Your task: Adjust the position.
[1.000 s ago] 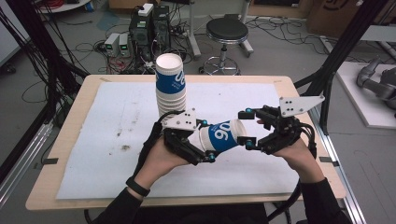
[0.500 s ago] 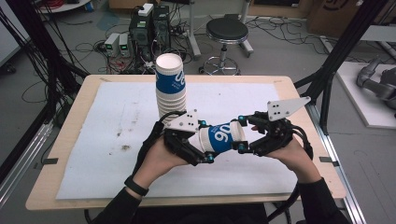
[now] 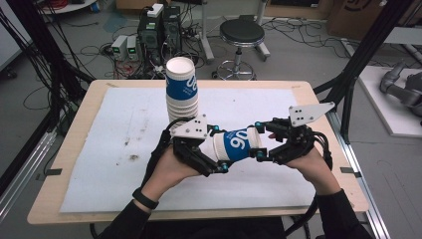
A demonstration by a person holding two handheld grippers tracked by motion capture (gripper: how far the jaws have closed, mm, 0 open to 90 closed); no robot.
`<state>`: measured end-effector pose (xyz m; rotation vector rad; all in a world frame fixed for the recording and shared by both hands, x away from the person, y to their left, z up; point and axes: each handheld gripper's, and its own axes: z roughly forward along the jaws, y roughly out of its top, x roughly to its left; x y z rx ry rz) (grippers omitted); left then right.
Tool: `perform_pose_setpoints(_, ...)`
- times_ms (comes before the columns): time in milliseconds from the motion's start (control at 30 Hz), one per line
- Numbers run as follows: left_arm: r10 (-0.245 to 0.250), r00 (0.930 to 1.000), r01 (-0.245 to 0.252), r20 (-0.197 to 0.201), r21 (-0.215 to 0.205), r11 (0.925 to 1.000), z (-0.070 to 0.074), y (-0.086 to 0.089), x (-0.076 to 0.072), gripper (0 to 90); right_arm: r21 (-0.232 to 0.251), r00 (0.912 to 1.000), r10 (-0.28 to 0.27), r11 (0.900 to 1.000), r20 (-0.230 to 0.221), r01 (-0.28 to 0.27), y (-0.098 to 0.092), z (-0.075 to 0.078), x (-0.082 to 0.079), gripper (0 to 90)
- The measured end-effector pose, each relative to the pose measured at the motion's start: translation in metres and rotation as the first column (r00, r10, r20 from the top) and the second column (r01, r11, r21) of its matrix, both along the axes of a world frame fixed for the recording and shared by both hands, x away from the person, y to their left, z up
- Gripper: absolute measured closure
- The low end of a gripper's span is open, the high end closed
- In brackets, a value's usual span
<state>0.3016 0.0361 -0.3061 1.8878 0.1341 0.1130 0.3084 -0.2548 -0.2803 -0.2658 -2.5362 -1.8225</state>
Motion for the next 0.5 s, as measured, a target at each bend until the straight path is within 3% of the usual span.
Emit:
perform_pose_setpoints(200, 0.004, 0.9999, -0.005, -0.014, -0.090, 0.9960, -0.0021, 0.0031, 0.0005, 9.9, 0.048, 0.9999, -0.009, 0.999, -0.011, 0.009, -0.0017, -0.0006, 0.0008, 30.5)
perform_pose_setpoints(233, 0.007, 0.9996, -0.010, -0.029, -0.127, 0.9919, -0.0034, 0.0048, 0.0010, 9.7, 0.065, 0.9998, -0.009, 0.998, -0.020, 0.010, -0.0024, -0.0006, 0.0008, 30.4)
perform_pose_setpoints(500, -0.016, 0.9977, 0.003, -0.065, -0.201, 0.9796, -0.0047, 0.0080, 0.0031, 10.1, 0.134, 0.9994, -0.009, 0.991, -0.034, 0.014, -0.0024, -0.0018, 0.0013, 30.4)
